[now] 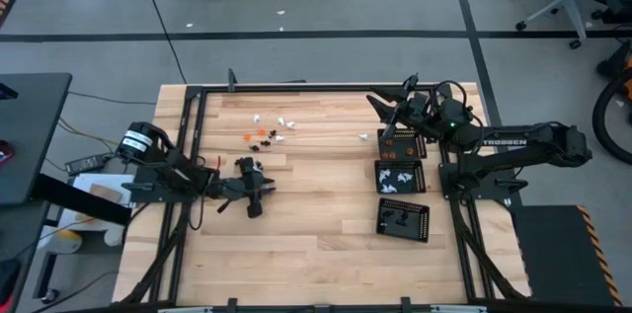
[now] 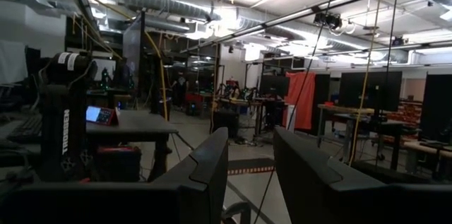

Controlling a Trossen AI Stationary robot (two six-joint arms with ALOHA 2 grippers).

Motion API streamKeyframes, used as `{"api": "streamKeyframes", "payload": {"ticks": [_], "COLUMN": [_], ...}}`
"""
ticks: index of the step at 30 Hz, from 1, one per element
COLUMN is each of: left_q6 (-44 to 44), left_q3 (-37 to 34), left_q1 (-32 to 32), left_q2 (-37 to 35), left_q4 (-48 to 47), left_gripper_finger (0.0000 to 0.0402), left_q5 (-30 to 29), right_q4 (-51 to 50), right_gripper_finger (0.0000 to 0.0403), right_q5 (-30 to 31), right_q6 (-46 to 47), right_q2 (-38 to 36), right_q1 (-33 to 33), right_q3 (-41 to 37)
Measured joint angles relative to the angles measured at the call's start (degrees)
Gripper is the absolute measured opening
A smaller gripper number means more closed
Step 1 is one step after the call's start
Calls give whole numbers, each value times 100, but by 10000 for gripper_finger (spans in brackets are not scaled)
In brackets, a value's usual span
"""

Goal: Sort Halloween decoration
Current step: Put the white ghost toy into the center black bin

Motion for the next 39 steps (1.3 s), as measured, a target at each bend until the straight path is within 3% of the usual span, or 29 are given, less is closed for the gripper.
{"api": "streamKeyframes", "payload": {"ticks": [6, 13, 21, 31, 39], "left_q6": [20, 42, 386, 1375, 1658], "left_q3": [-15, 0, 544, 1750, 2963], "left_q1": [2, 4, 138, 890, 1571], "left_q2": [9, 26, 37, 118, 1119], "left_q4": [91, 393, 123, -379, 338], "left_gripper_finger": [40, 44, 50, 53, 53], "left_q5": [-13, 55, 480, 1550, 2662], "right_q4": [-4, -11, -11, -25, -127], "right_gripper_finger": [119, 119, 119, 119, 119], "right_q5": [0, 0, 1, 2, 11], "right_q6": [-4, -4, -5, -8, 33], "right_q2": [0, 0, 0, 0, 0], "right_q1": [0, 0, 0, -1, -179], "right_q3": [0, 0, 0, 0, 0]}}
